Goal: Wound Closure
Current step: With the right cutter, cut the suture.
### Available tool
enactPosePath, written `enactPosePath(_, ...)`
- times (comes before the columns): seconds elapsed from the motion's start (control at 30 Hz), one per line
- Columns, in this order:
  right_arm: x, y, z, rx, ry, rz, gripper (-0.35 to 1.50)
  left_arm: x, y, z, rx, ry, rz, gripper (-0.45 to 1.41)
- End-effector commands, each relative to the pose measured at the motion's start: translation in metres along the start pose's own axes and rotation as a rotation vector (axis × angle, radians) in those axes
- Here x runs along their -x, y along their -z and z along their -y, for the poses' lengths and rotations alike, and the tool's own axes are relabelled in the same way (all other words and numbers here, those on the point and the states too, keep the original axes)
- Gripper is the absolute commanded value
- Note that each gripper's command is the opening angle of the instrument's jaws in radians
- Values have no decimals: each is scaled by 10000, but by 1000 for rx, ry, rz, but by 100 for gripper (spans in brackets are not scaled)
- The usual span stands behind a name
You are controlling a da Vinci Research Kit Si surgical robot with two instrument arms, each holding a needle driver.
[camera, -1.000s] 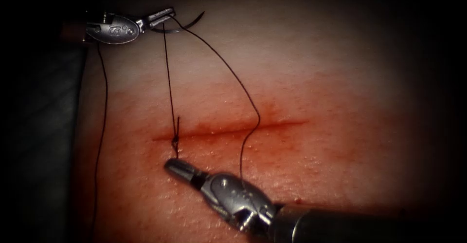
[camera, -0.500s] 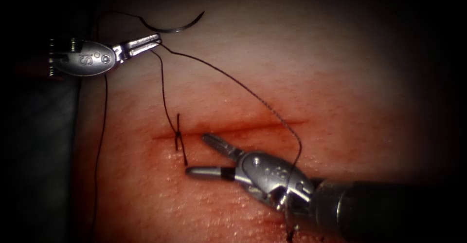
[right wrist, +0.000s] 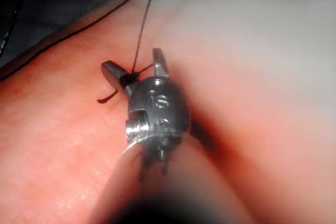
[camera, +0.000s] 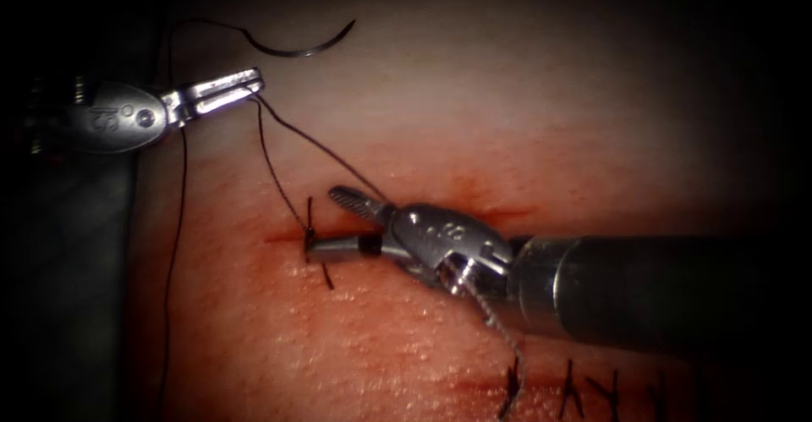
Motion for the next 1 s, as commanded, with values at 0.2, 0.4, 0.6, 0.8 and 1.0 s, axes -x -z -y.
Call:
enactPosePath(0.2,0,-24,5,-15,4,8,103,-9,-6,6,8,-2,-18,-45)
enactPosePath(0.4,0,-39,8,-12,14,5,109,-13,-9,5,11,-5,-32,-45)
enactPosePath(0.6,8,-59,10,-16,23,-1,120,-22,-9,5,18,-12,-49,-45)
enactPosePath(0.8,10,-70,10,-12,25,-1,125,-32,-8,3,26,-16,-64,-45)
enactPosePath(1.0,8,-78,13,-27,26,-6,121,-37,-10,2,32,-26,-71,-45)
